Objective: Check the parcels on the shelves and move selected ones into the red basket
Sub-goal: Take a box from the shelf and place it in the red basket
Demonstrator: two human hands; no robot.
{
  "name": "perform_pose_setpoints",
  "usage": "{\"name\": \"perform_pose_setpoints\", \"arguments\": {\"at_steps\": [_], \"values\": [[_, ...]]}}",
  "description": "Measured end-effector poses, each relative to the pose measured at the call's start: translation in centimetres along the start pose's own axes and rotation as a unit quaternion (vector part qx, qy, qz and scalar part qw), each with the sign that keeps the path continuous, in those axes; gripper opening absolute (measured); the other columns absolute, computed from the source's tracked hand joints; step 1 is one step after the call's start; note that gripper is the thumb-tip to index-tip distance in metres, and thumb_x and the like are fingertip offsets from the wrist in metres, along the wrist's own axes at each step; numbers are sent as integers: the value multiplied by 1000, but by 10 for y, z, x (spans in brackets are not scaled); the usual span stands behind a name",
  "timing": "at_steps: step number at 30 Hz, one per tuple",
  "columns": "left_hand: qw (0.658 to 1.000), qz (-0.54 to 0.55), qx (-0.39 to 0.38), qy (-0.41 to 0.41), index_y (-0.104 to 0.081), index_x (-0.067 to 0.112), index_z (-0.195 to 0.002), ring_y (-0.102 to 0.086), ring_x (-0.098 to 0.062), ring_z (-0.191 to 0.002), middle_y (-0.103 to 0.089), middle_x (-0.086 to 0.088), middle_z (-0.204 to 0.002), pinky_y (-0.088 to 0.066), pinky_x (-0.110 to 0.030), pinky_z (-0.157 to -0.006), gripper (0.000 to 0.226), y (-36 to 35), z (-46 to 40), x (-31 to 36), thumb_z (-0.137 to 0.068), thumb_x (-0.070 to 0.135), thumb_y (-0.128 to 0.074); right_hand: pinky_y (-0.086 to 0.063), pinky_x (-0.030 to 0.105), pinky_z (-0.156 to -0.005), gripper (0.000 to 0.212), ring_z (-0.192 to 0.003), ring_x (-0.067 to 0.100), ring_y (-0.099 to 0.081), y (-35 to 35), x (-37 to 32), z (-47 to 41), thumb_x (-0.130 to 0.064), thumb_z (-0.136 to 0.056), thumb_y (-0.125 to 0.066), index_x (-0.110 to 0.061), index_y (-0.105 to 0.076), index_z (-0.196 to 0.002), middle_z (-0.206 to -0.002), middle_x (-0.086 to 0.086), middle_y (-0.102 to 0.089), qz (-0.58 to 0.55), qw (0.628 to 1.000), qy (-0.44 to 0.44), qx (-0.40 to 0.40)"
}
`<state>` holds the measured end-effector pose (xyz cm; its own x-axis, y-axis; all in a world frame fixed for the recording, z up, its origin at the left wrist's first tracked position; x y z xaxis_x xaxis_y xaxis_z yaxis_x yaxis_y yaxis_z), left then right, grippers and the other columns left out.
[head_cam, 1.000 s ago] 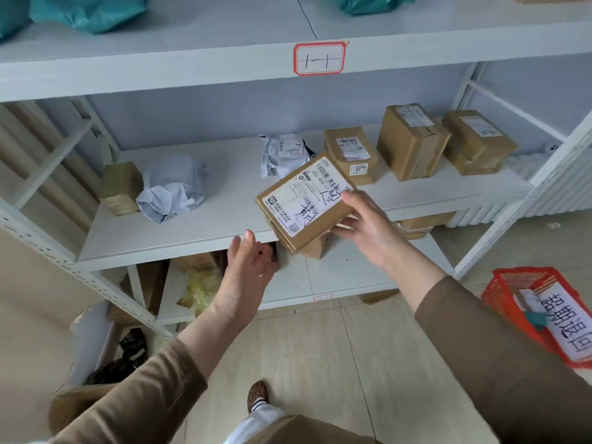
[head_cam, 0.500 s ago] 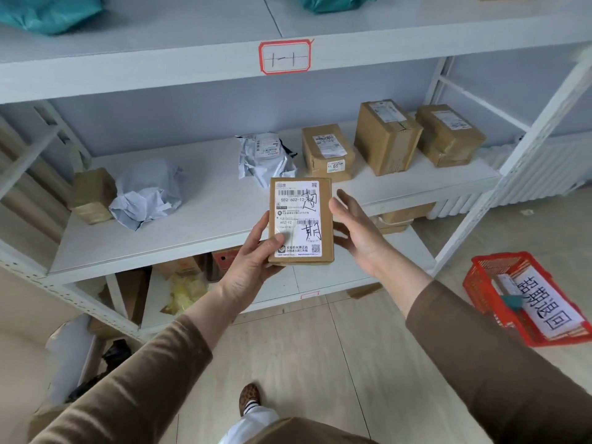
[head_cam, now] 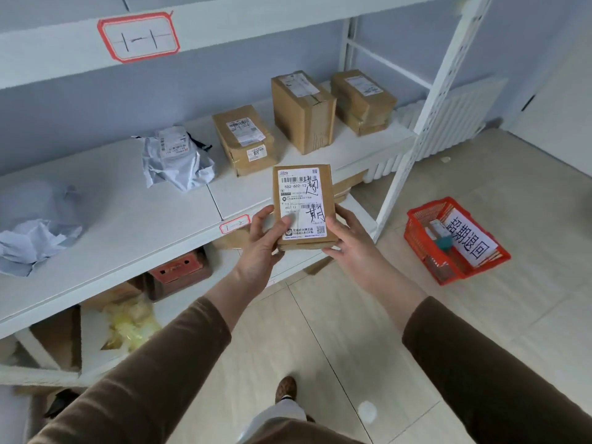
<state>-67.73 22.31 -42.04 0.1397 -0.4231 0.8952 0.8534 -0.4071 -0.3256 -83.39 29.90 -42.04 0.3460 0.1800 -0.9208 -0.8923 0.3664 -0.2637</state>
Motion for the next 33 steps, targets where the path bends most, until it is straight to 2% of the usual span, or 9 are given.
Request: {"name": "perform_pose_setpoints", "arguments": {"at_steps": [2,9,13,17,20,26,29,33], "values": [[1000,-4,-25,13,-45,28,-145,-70,-19,-111,-81,6,-107,-35,-55,-122,52,-19,-15,-3,-99,34,-69,-45,55,-114,83,-124,24,-68,21,-5,-3,-63,-67,-87,-35,-53,-138,-133,5,-71,1,999,8,38],[990,-47,-122,46,-48,33,-149,-69,-21,-122,-75,1,-128,-40,-49,-121,54,-93,-73,-20,-99,33,-69,-46,52,-114,37,-116,16,-72,96,-25,-9,-39,-98,-67,-32,-52,-132,-123,-1,-77,-12,990,20,137],[980,-61,-175,72,-48,37,-151,-67,-17,-125,-73,4,-133,-38,-49,-122,55,-151,-98,-45,-101,32,-68,-43,53,-116,51,-117,16,-71,155,-27,-4,-41,-98,-67,-27,-49,-143,-122,-5,-77,-48,977,22,206],[971,-77,-206,93,-46,40,-153,-67,-17,-124,-74,4,-131,-36,-49,-122,55,-215,-117,-73,-103,30,-65,-41,53,-116,43,-119,18,-69,226,-25,2,-36,-100,-66,-31,-55,-141,-120,-6,-77,-87,964,17,252],[967,-89,-214,109,-46,37,-152,-69,-15,-118,-74,0,-131,-38,-47,-121,54,-267,-133,-98,-103,28,-65,-43,51,-115,46,-118,19,-69,284,-29,6,-34,-99,-66,-29,-54,-144,-121,-7,-77,-109,955,19,276],[964,-103,-204,134,-48,27,-147,-68,-17,-117,-71,-3,-135,-42,-48,-119,51,-378,-168,-155,-100,26,-69,-46,51,-114,45,-121,22,-68,412,-35,6,-34,-98,-68,-29,-58,-142,-125,-3,-76,-123,944,12,305],[966,-93,-191,144,-49,24,-146,-70,-15,-111,-70,-5,-137,-48,-43,-113,51,-424,-182,-179,-99,24,-70,-48,51,-113,45,-122,23,-68,466,-42,3,-34,-98,-68,-26,-58,-141,-127,-1,-75,-125,943,4,308],[969,-92,-164,158,-50,22,-144,-71,-12,-105,-72,-6,-134,-54,-29,-90,49,-469,-209,-207,-99,22,-70,-48,50,-112,45,-125,24,-66,524,-51,-9,-33,-98,-68,-25,-58,-142,-128,1,-74,-125,943,-11,309]]}}
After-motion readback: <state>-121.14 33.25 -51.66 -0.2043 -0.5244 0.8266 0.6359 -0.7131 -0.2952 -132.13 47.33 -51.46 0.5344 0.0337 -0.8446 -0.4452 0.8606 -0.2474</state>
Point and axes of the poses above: each hand's wrist, its own z-axis away from the middle knuckle, its own y-axis out of the back of the hand, x = y × z, the point moved 10 cm from there along -z, towards the middle knuckle
